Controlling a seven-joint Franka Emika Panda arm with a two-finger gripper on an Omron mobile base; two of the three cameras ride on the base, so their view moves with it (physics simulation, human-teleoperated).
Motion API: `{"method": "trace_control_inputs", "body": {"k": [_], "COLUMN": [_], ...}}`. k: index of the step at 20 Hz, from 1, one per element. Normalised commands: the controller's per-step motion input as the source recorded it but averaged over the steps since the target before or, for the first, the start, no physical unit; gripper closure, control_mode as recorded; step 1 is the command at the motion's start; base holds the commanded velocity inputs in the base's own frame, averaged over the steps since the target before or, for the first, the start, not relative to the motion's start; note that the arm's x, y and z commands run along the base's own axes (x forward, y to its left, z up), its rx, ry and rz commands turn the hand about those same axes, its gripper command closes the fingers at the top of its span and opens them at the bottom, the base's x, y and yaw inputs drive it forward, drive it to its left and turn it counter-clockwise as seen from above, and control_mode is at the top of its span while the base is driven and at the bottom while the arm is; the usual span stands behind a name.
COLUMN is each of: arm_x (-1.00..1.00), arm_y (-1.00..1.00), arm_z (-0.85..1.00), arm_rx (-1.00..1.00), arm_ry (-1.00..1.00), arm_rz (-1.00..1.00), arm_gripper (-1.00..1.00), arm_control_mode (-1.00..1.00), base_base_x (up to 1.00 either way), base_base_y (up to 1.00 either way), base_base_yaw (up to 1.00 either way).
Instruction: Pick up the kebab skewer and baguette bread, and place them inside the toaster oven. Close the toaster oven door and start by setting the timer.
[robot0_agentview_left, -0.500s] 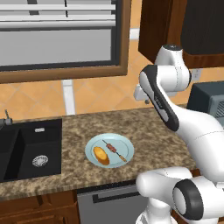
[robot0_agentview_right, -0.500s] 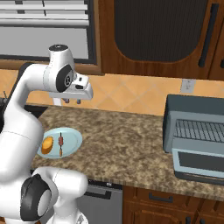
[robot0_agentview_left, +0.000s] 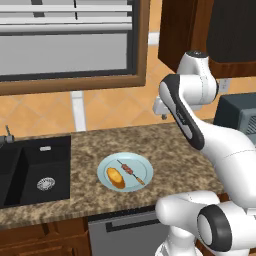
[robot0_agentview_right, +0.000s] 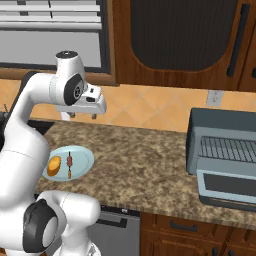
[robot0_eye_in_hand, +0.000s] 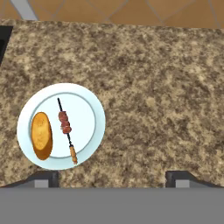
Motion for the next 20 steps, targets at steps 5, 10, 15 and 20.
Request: {"method": "trace_control_inputs", "body": {"k": [5,10,15,20], "arm_x": [0.00,0.00,0.00,0.00], "arm_y": [0.00,0.00,0.00,0.00], "arm_z": [0.00,0.00,0.00,0.00], "arm_rx": [0.00,0.00,0.00,0.00], "arm_ry": [0.00,0.00,0.00,0.00], "arm_rz": [0.00,0.00,0.00,0.00], "arm_gripper": [-1.00,-1.00,-1.00,-1.00], "arm_control_mode": [1.00,1.00,1.00,1.00], "base_base_x": [-0.02,0.00,0.00,0.00], "base_base_y": [-0.73,-0.66,-0.57,0.00], "base_base_yaw": [0.00,0.00,0.00,0.00]}}
